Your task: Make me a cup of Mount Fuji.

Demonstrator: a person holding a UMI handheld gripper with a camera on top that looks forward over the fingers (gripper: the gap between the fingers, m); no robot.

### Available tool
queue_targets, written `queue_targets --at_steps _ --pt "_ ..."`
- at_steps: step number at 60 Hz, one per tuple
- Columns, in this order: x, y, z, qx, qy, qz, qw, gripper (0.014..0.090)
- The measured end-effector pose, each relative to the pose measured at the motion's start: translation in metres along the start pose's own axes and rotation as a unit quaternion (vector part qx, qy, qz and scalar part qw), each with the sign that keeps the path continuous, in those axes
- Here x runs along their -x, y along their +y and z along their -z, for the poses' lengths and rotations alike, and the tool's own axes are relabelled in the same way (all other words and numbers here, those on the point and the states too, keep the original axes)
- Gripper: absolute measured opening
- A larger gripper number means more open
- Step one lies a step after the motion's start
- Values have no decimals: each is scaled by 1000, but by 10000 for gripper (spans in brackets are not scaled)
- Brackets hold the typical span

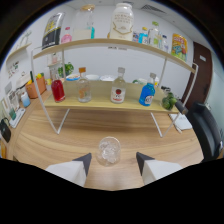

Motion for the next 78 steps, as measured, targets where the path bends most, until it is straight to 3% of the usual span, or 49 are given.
queue_targets --at_steps 11,18,26,34,38,57,62,72,78 --pt "-1 5 10 -11 7 -13 1000 838" --pt "13 4 22 -40 2 -23 999 837" --pt "36 -17 29 -100 -13 -32 994 841" --pt "60 -69 29 -186 -36 -42 981 838" --pt "67 -94 21 -211 -43 -42 976 838" --pt "79 -167 -63 -233 -35 -38 971 813" --pt "79 -170 -82 -223 -25 -37 974 709" --pt "87 -175 -91 -223 -37 -33 974 377" --pt "85 -174 -90 -228 -29 -28 973 366"
